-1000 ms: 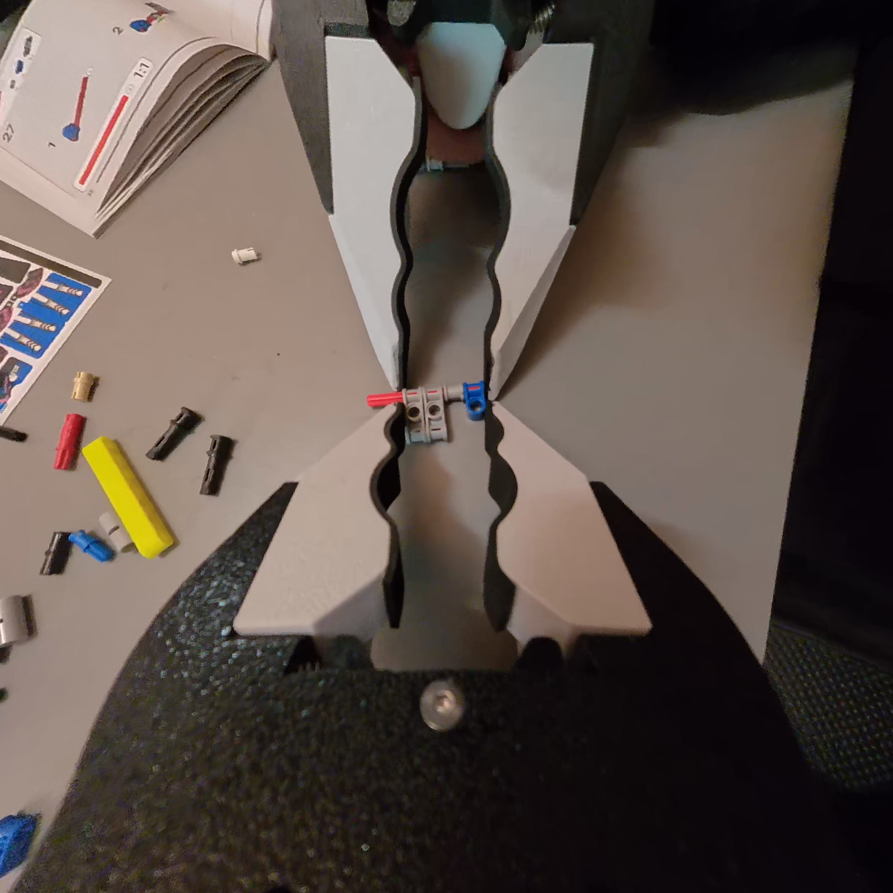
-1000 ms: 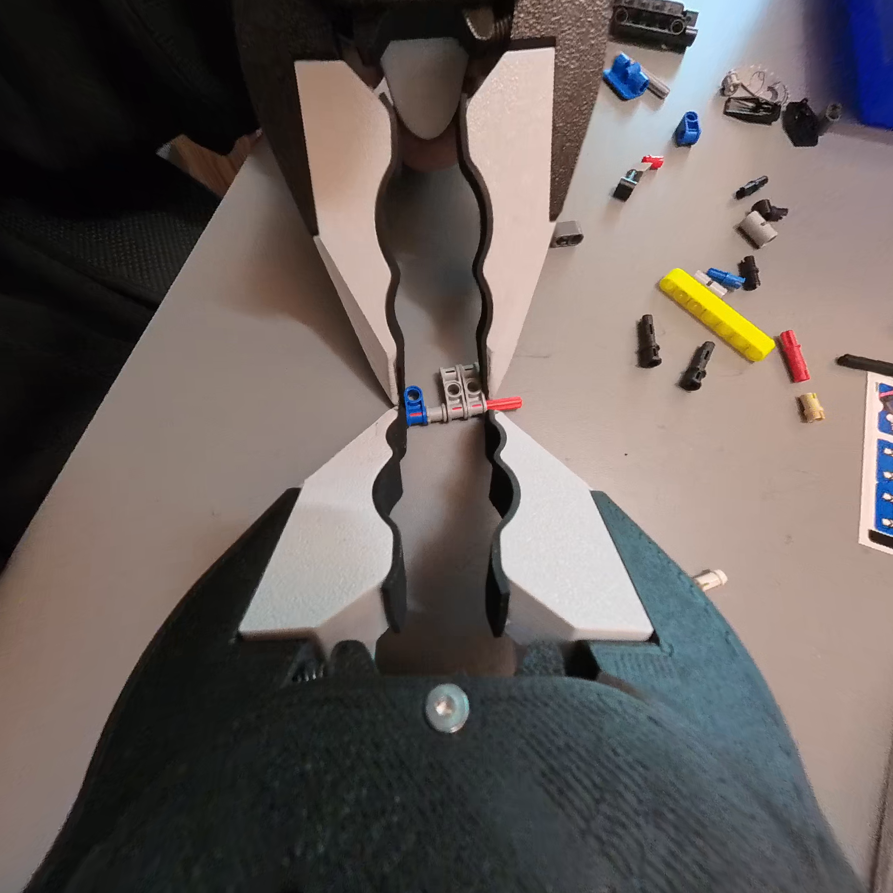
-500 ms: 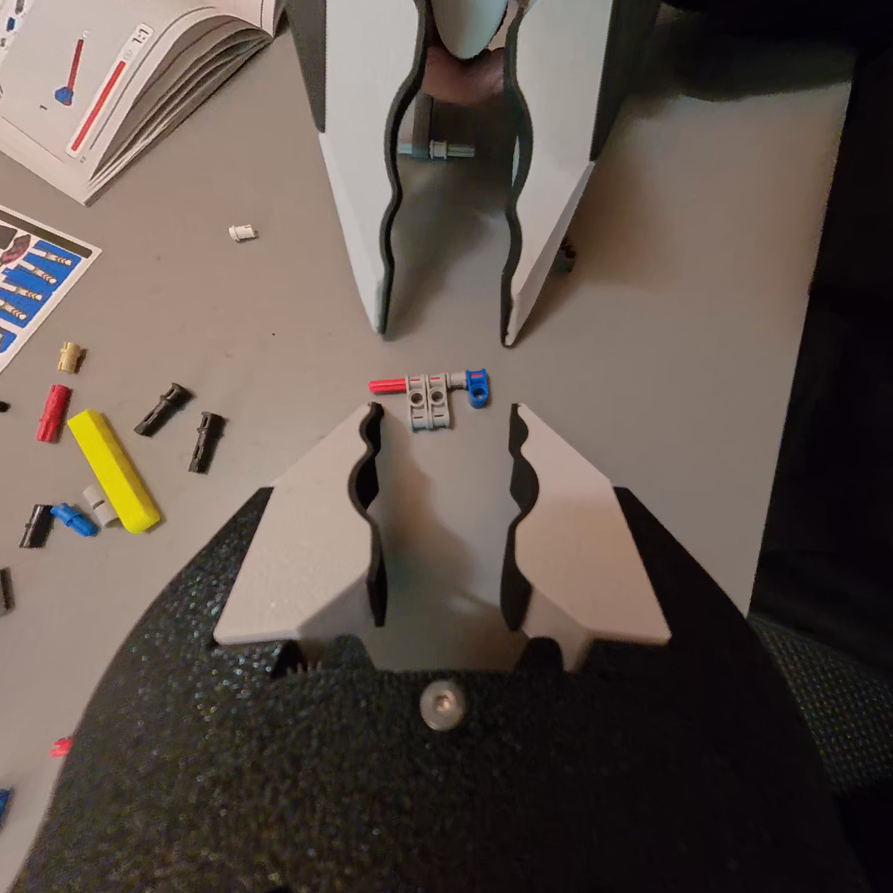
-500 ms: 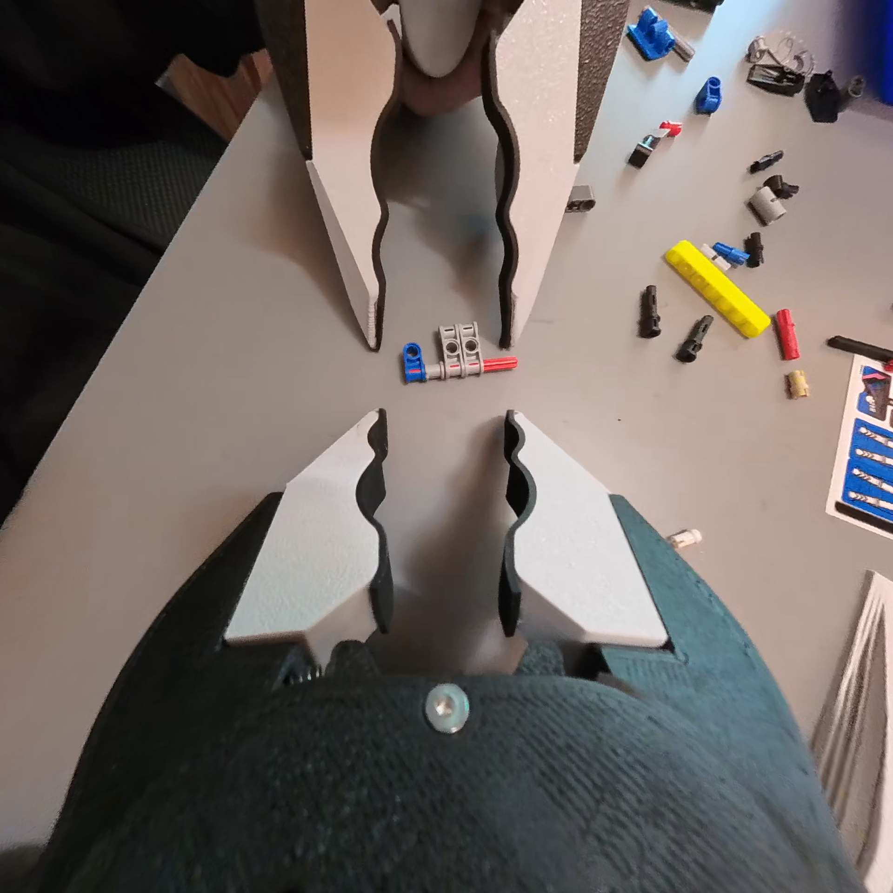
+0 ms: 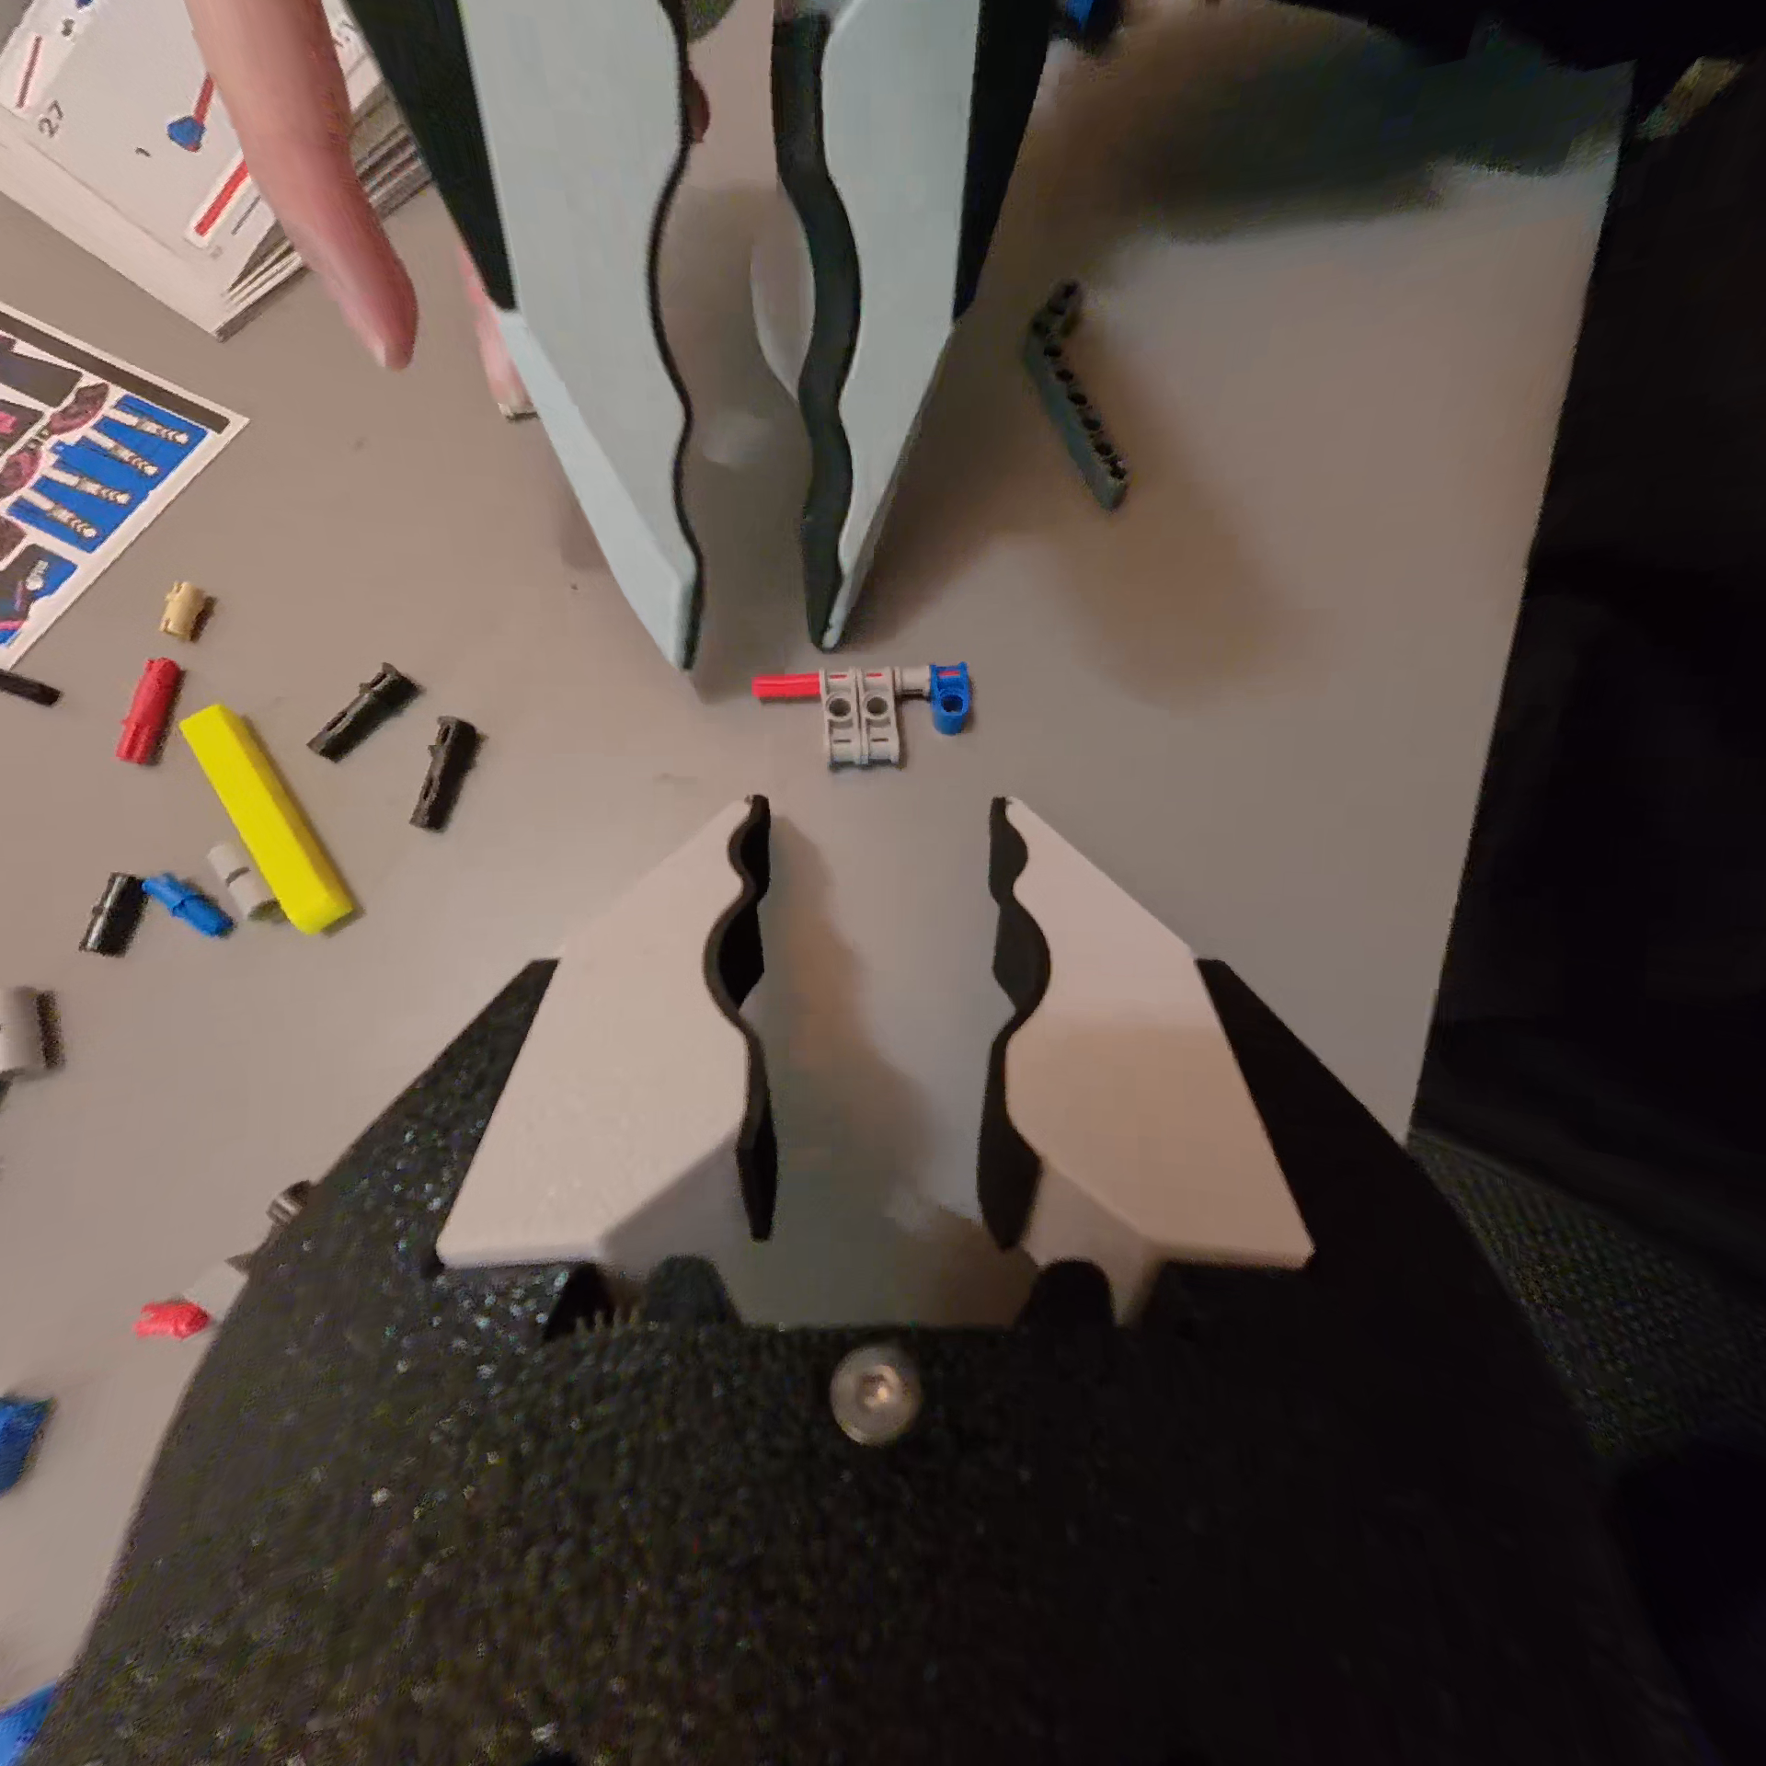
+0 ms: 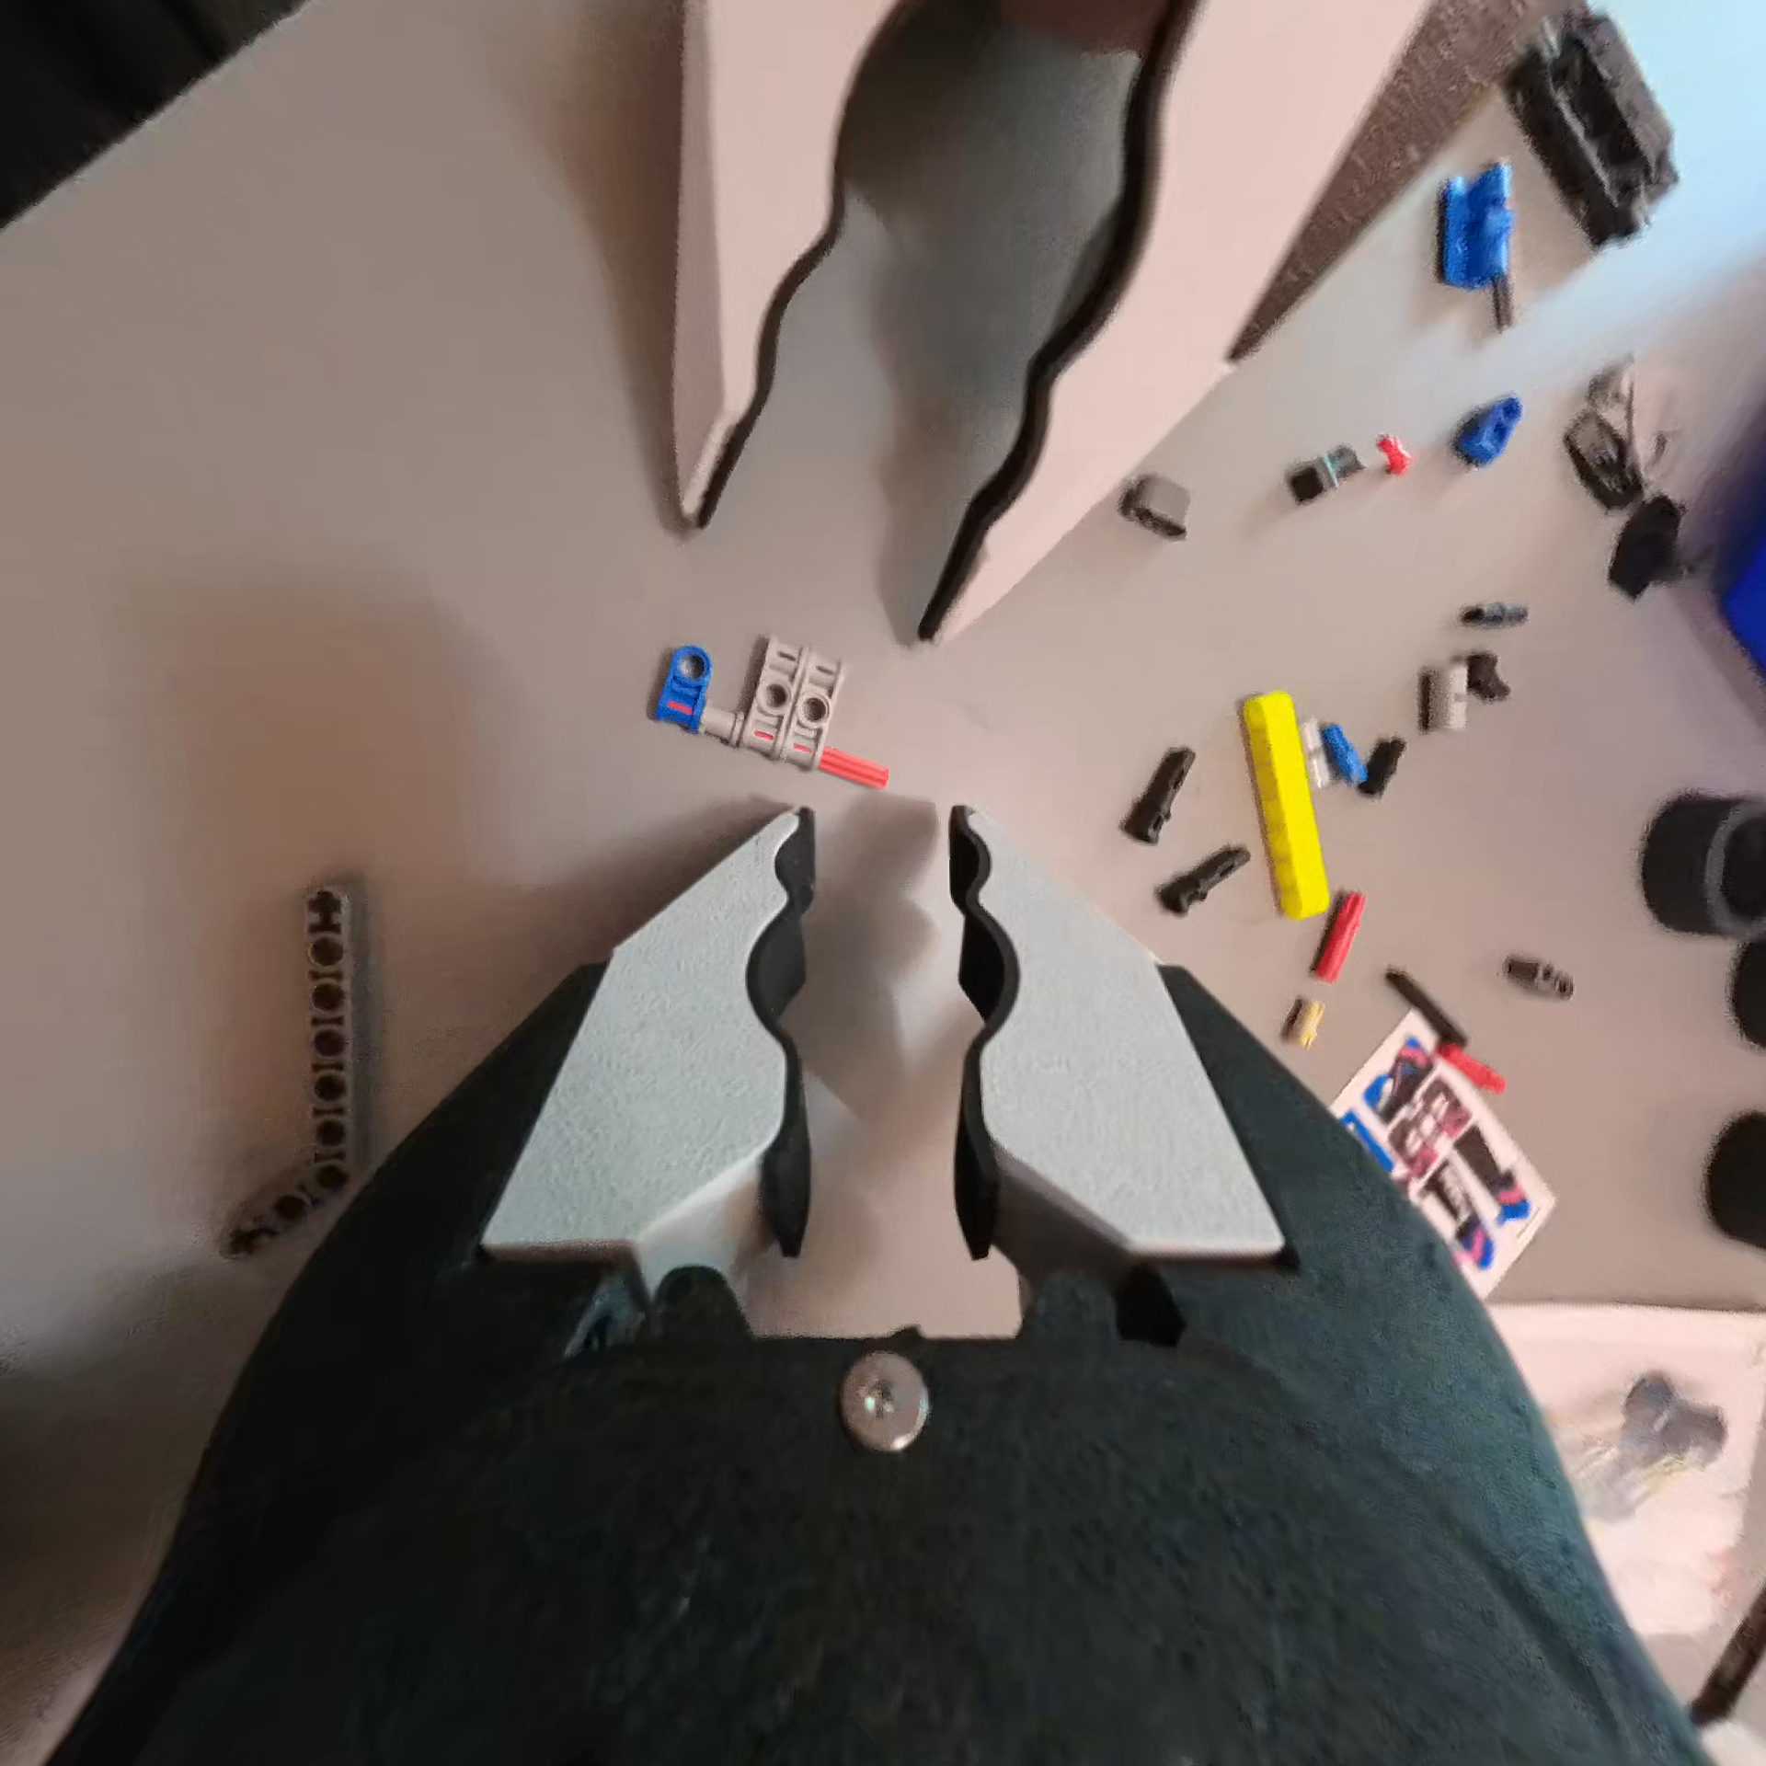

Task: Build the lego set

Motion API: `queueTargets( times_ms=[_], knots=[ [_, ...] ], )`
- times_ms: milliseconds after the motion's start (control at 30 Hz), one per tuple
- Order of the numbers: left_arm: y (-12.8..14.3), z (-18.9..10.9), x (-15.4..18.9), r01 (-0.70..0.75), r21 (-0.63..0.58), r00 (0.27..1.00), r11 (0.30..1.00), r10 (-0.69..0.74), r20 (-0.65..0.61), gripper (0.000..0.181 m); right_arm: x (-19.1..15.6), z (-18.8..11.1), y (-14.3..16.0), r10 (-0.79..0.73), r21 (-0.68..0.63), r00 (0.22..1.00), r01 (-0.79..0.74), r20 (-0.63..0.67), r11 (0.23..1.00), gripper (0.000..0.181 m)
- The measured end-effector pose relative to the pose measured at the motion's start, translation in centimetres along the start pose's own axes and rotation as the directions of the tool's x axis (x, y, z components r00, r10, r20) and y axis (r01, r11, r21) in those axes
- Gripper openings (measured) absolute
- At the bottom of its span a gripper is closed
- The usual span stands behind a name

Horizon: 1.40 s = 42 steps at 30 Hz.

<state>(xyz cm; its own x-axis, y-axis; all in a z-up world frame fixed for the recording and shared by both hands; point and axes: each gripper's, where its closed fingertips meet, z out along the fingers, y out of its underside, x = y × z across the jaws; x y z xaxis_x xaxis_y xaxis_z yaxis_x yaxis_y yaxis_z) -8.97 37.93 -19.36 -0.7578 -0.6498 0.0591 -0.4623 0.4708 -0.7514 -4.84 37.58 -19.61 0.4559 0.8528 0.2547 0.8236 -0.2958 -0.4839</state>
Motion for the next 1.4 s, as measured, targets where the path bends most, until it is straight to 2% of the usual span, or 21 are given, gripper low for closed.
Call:
queueTargets(
  times_ms=[67, 167, 333, 433, 467, 533, 567, 600, 700, 800, 833, 933, 1067, 1167, 1233, 1400],
  knots=[
    [0.0, -0.3, 0.3, 0.011, 0.011, 1.0, 1.0, -0.011, -0.023, 0.043, -0.3, 0.3, -0.5, -0.067, 0.009, 0.997, 0.067, 0.037, 0.998, 0.023],
    [0.1, -0.5, 0.1, 0.011, 0.025, 1.0, 1.0, -0.011, -0.02, 0.043, -0.9, 0.6, -0.6, -0.09, 0.014, 0.99, 0.089, 0.105, 0.996, 0.0],
    [0.2, -0.6, -0.1, 0.038, 0.043, 0.999, 0.998, -0.037, -0.021, 0.042, -1.8, 0.6, -1.1, -0.091, 0.023, 0.982, 0.088, 0.167, 0.996, 0.0],
    [-0.1, -1.0, -0.2, 0.056, 0.076, 0.998, 0.996, -0.054, -0.026, 0.041, -1.6, 0.3, -0.7, -0.114, -0.013, 0.986, 0.116, 0.125, 0.993, 0.0],
    [-0.2, -1.2, -0.3, 0.059, 0.089, 0.998, 0.994, -0.057, -0.028, 0.04, -0.9, -0.1, -0.8, -0.132, -0.016, 0.989, 0.133, 0.069, 0.991, 0.0],
    [-0.4, -1.6, -0.2, 0.066, 0.116, 0.997, 0.991, -0.062, -0.039, 0.04, 0.3, -1.1, -2.7, -0.181, 0.073, 0.983, 0.183, -0.04, 0.98, 0.0],
    [-0.6, -1.7, -0.2, 0.072, 0.128, 0.997, 0.989, -0.066, -0.048, 0.04, 0.3, -1.4, -3.2, -0.203, 0.083, 0.978, 0.206, -0.041, 0.975, 0.0],
    [-0.7, -1.8, -0.2, 0.078, 0.139, 0.996, 0.987, -0.072, -0.054, 0.04, 0.2, -1.4, -3.2, -0.226, 0.062, 0.974, 0.227, -0.027, 0.972, 0.0],
    [-0.9, -2.1, 0.2, 0.089, 0.16, 0.994, 0.983, -0.076, -0.081, 0.04, -0.8, -0.7, -2.8, -0.274, 0.019, 0.958, 0.273, 0.087, 0.962, 0.018],
    [-0.5, -2.4, 0.5, 0.096, 0.152, 0.991, 0.984, -0.081, -0.104, 0.04, -1.8, -0.6, -3.3, -0.184, 0.057, 0.956, 0.176, 0.23, 0.983, 0.039],
    [-0.4, -2.5, 0.5, 0.095, 0.15, 0.992, 0.984, -0.08, -0.099, 0.04, -1.7, -0.7, -3.3, -0.148, 0.061, 0.953, 0.137, 0.266, 0.989, 0.028],
    [-0.3, -2.9, 0.7, 0.096, 0.161, 0.99, 0.982, -0.077, -0.119, 0.039, -1.7, -1.3, -3.7, -0.116, 0.109, 0.93, 0.083, 0.35, 0.991, 0.01],
    [-0.2, -3.3, 0.9, 0.105, 0.172, 0.987, 0.979, -0.082, -0.135, 0.039, -2.6, -1.1, -3.6, -0.202, 0.058, 0.901, 0.195, 0.385, 0.979, 0.033],
    [-0.2, -3.4, 1.0, 0.102, 0.179, 0.987, 0.979, -0.077, -0.141, 0.039, -3.6, -0.3, -3.1, -0.223, 0.01, 0.886, 0.24, 0.407, 0.971, 0.037],
    [-0.2, -3.3, 1.0, 0.102, 0.174, 0.987, 0.979, -0.077, -0.143, 0.039, -3.8, 0.5, -2.4, -0.21, -0.026, 0.887, 0.241, 0.411, 0.97, 0.032],
    [-0.1, -3.1, 0.7, 0.129, 0.161, 0.985, 0.978, -0.109, -0.13, 0.038, -3.1, 0.9, -2.1, -0.138, -0.037, 0.927, 0.161, 0.348, 0.986, 0.002]
  ],
)
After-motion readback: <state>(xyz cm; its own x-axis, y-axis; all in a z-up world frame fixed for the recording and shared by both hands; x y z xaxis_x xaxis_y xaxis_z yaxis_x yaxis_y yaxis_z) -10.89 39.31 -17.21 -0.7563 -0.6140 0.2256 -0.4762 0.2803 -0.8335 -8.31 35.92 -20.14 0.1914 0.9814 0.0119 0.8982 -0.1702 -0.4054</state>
